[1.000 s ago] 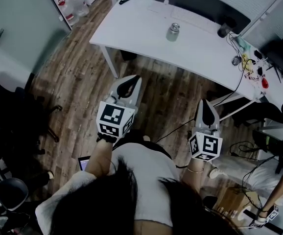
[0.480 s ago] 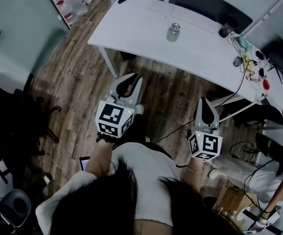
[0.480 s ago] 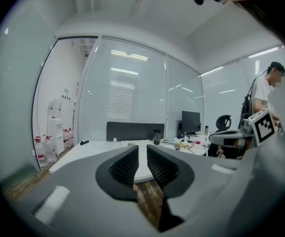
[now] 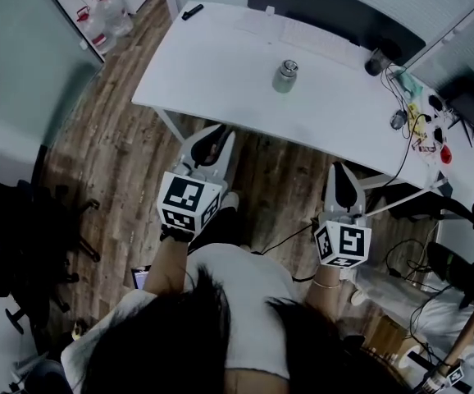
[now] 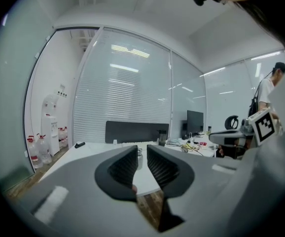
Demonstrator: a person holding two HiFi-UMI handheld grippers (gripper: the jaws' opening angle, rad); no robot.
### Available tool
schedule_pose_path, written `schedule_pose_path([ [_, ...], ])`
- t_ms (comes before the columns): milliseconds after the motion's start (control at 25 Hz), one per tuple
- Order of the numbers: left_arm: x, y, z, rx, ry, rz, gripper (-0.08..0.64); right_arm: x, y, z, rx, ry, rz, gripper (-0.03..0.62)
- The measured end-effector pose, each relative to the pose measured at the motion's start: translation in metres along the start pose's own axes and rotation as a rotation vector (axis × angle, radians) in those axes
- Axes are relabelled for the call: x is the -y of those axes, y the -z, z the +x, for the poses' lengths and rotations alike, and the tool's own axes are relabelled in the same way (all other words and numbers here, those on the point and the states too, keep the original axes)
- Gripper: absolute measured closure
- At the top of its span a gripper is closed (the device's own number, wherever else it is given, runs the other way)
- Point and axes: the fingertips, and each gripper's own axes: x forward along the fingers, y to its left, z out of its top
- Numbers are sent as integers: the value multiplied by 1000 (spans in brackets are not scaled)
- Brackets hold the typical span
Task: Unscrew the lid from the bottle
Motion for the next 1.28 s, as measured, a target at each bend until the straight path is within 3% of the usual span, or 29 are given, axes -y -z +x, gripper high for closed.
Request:
schedule_pose_path([
  [160, -26, -10, 31, -1, 14, 9, 500, 3, -7, 39, 2, 2, 11, 586],
  [640, -87, -20, 87, -6, 54, 6, 500, -6, -11, 123, -21, -9, 37, 497],
  [1280, -98, -7, 134, -62, 133, -17, 446, 6, 2, 161, -82, 10, 74, 436],
])
